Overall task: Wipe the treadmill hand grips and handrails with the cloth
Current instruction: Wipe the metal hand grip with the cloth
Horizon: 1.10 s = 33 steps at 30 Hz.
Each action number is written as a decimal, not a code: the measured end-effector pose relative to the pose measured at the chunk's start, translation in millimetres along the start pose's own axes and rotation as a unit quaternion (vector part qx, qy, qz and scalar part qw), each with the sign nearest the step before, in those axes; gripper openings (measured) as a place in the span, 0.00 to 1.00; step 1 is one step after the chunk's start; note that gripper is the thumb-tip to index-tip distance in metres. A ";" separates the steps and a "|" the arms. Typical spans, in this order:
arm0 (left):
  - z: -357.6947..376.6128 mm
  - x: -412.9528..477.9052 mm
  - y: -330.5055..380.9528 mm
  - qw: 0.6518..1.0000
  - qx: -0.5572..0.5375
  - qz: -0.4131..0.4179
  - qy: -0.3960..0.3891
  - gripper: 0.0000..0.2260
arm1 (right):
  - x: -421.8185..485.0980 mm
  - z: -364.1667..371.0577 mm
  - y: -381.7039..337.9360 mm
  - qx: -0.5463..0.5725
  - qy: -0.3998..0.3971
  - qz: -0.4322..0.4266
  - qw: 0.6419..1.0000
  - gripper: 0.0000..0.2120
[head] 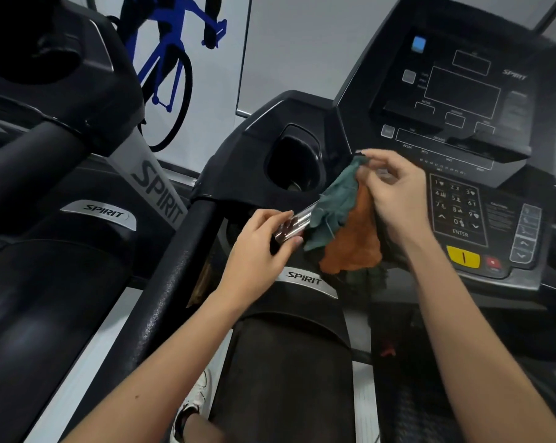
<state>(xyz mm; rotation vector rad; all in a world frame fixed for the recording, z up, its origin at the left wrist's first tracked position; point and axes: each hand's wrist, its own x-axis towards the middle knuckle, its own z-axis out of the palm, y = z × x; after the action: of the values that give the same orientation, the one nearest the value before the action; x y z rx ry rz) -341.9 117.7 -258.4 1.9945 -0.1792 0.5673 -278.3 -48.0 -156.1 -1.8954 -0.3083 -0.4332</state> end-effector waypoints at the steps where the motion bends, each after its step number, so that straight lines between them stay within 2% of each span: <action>1: 0.1 0.1 -0.2 1.000 0.004 -0.004 -0.004 0.18 | -3.9 0.4 1.4 0.009 -0.016 0.018 1.000 0.11; 5: -0.5 1.2 -0.7 1.000 0.011 -0.009 -0.009 0.19 | -27.3 -7.6 14.2 0.035 -0.090 0.070 0.993 0.19; 7: -0.5 1.8 -0.7 1.000 0.017 -0.003 -0.007 0.19 | -33.8 -11.2 20.5 0.044 -0.060 0.058 0.996 0.20; 9: -1.3 2.1 -0.2 1.000 0.017 -0.004 -0.005 0.19 | -36.9 -17.5 26.1 0.052 -0.022 0.042 0.998 0.17; 11: -1.5 2.1 0.3 1.000 0.017 -0.002 -0.004 0.19 | -37.1 -26.1 28.9 0.051 -0.016 0.025 0.998 0.19; 16: -1.2 4.0 1.5 1.000 0.013 -0.011 -0.001 0.18 | -17.0 -19.9 12.8 -0.022 -0.136 -0.042 0.990 0.15; 19: -2.8 5.0 2.2 1.000 0.011 -0.019 -0.001 0.18 | -1.9 -15.8 3.3 0.041 -0.191 0.044 0.980 0.11; 23: -5.1 6.1 3.5 1.000 0.004 -0.023 -0.011 0.18 | 1.8 -20.0 11.4 0.146 -0.142 0.117 0.972 0.11; 25: -6.2 6.4 3.9 1.000 0.008 -0.021 -0.016 0.18 | -1.1 -20.8 17.6 0.150 -0.102 0.128 0.975 0.09; 27: -6.8 6.5 4.0 1.000 0.009 -0.018 -0.018 0.18 | -8.8 -25.3 22.8 0.100 -0.075 0.119 0.985 0.09; 30: -6.8 6.5 4.1 1.000 0.004 -0.019 -0.017 0.18 | -24.3 -35.2 23.7 -0.012 -0.069 0.041 0.997 0.12; 33: -6.7 6.9 4.2 1.000 0.008 -0.019 -0.020 0.18 | -25.7 -32.8 12.2 -0.047 -0.081 -0.014 0.996 0.14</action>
<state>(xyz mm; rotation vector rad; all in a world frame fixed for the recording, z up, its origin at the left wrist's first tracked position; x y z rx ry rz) -339.5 122.3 -249.3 2.0225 -0.1612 0.5051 -301.3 -83.2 -167.1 -2.0241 -0.4289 -0.3186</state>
